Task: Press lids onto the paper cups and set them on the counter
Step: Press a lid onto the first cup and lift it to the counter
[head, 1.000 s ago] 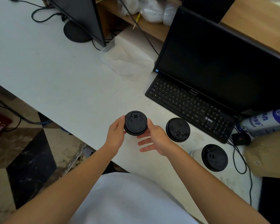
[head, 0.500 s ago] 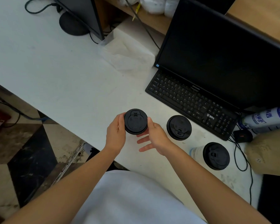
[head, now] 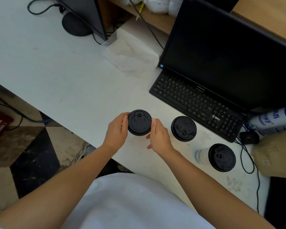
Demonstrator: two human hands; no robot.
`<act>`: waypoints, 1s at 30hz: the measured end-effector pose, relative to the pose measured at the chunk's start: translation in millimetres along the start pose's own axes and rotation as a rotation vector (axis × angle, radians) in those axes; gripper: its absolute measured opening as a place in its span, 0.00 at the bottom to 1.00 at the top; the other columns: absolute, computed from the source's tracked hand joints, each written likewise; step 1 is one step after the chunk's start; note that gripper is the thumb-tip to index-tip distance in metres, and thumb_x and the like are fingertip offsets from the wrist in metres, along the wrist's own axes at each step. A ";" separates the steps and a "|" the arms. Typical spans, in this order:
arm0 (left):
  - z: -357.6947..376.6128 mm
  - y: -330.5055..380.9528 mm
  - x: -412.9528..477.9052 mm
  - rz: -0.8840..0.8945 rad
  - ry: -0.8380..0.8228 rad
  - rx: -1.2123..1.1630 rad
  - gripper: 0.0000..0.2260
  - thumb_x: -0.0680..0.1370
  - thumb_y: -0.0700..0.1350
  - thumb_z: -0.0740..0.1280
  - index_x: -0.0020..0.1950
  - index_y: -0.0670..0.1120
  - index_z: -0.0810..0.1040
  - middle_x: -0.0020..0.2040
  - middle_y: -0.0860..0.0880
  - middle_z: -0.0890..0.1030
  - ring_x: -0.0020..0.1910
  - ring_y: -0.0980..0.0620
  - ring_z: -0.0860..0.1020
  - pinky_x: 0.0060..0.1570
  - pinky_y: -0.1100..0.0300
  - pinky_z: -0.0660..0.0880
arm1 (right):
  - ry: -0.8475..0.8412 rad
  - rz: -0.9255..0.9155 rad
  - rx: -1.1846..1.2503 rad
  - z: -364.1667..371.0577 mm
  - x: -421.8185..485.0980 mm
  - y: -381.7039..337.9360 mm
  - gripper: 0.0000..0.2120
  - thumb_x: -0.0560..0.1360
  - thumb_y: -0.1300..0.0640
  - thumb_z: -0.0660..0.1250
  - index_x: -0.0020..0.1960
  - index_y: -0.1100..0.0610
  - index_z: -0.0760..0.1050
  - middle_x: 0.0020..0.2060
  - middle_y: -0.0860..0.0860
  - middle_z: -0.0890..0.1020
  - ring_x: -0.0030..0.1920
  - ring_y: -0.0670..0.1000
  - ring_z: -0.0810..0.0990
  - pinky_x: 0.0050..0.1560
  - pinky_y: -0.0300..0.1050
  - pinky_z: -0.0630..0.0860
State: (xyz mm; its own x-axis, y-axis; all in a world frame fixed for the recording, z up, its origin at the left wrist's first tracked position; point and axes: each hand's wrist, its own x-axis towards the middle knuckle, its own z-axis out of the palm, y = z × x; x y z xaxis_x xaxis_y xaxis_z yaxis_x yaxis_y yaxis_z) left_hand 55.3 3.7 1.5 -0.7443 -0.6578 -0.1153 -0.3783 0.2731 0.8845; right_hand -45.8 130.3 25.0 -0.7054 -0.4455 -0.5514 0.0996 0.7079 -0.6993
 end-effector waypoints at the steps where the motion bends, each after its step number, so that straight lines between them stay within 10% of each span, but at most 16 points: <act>1: -0.9 -0.2 0.4 -0.004 -0.006 -0.003 0.16 0.86 0.43 0.53 0.66 0.44 0.77 0.56 0.52 0.81 0.55 0.56 0.78 0.53 0.76 0.71 | 0.020 -0.017 -0.017 0.5 -0.7 0.3 0.25 0.85 0.42 0.45 0.59 0.60 0.71 0.45 0.59 0.78 0.48 0.61 0.81 0.32 0.57 0.84; 7: 3.7 9.0 -2.4 -0.081 0.013 -0.070 0.16 0.86 0.44 0.51 0.66 0.47 0.76 0.57 0.54 0.80 0.56 0.57 0.77 0.51 0.78 0.70 | -0.009 0.046 0.171 0.6 -2.9 -2.8 0.20 0.85 0.41 0.49 0.61 0.55 0.70 0.52 0.53 0.76 0.50 0.56 0.83 0.30 0.48 0.84; 12: 17.9 13.0 -7.1 -0.356 0.129 -0.345 0.13 0.85 0.47 0.53 0.57 0.52 0.77 0.55 0.53 0.81 0.57 0.51 0.79 0.58 0.48 0.79 | -0.032 0.185 0.569 1.9 2.2 -4.6 0.16 0.84 0.46 0.57 0.62 0.58 0.73 0.58 0.55 0.78 0.52 0.58 0.83 0.43 0.50 0.85; 30: 5.1 17.1 3.5 -0.629 0.005 -0.353 0.21 0.80 0.65 0.60 0.58 0.48 0.76 0.53 0.49 0.82 0.54 0.47 0.80 0.54 0.47 0.80 | -0.004 0.128 0.669 -1.2 16.5 -8.2 0.17 0.85 0.48 0.58 0.60 0.55 0.81 0.56 0.52 0.85 0.57 0.55 0.82 0.54 0.52 0.83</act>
State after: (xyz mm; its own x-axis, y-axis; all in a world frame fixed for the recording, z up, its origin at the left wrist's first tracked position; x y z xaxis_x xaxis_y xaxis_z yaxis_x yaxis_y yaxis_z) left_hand 43.4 9.6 13.9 -0.4407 -0.6194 -0.6497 -0.5337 -0.4011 0.7445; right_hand -59.1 117.7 22.2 -0.6565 -0.3839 -0.6493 0.5957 0.2642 -0.7585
